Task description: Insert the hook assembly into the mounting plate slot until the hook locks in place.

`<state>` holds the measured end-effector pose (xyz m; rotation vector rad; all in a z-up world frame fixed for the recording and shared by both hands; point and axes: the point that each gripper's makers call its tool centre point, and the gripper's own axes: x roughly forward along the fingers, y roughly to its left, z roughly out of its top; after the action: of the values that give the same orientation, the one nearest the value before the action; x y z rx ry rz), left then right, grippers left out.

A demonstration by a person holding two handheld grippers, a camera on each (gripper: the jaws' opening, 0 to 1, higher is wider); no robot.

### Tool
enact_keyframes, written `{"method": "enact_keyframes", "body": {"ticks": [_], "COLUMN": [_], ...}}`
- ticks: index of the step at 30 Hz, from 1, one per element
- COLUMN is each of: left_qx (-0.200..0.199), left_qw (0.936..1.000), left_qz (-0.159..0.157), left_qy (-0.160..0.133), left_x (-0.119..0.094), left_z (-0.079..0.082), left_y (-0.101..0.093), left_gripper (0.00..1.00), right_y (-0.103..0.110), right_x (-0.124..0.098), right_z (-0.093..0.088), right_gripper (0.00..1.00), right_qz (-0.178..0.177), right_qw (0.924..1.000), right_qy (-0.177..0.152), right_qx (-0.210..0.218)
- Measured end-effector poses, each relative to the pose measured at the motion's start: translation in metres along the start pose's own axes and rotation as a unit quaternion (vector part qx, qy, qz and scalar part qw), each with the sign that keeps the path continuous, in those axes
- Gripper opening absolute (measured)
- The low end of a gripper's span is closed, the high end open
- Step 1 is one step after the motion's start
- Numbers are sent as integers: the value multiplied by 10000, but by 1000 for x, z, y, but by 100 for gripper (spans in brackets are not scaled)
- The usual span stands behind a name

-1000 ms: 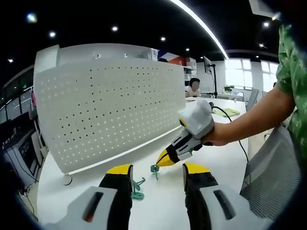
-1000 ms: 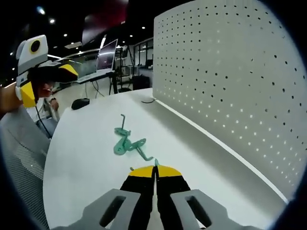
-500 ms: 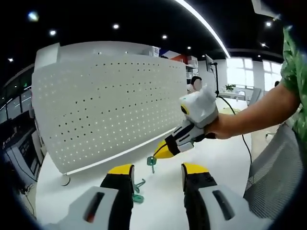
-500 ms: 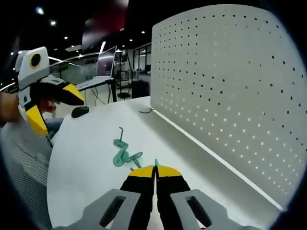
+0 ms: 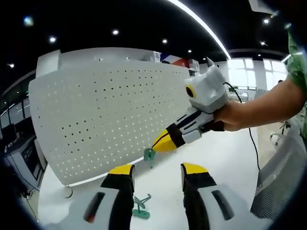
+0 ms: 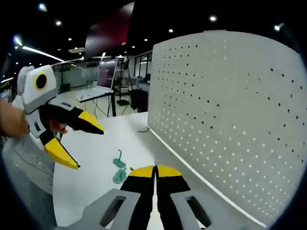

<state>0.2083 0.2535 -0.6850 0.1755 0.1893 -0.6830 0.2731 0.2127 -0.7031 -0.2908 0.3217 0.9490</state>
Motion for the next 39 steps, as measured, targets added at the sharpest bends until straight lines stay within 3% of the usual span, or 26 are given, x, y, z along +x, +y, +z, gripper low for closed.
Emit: {"method": "enact_keyframes", "body": {"ticks": [5, 12, 23, 30, 39], "left_qx": [35, 39, 28, 151, 233], "left_qw": [9997, 9989, 9978, 9977, 9966], "left_qz": [187, 374, 467, 429, 403], "left_qy": [-157, -268, -467, -497, -675], "left_x": [5, 9, 21, 30, 32], "left_z": [9, 14, 27, 32, 40], "left_y": [8, 16, 24, 20, 17], "left_gripper": [40, 39, 35, 34, 23], "right_y": [2, 6, 12, 15, 21], "right_x": [-9, -15, -20, -24, -26], "right_z": [26, 46, 63, 70, 72], "right_gripper": [0, 0, 0, 0, 0], "right_qz": [4, 31, 125, 154, 212], "right_qw": [9999, 9996, 9992, 9989, 9987], "right_qy": [-169, -286, -388, -434, -454], "right_qx": [-1, -55, -46, -66, -66]}}
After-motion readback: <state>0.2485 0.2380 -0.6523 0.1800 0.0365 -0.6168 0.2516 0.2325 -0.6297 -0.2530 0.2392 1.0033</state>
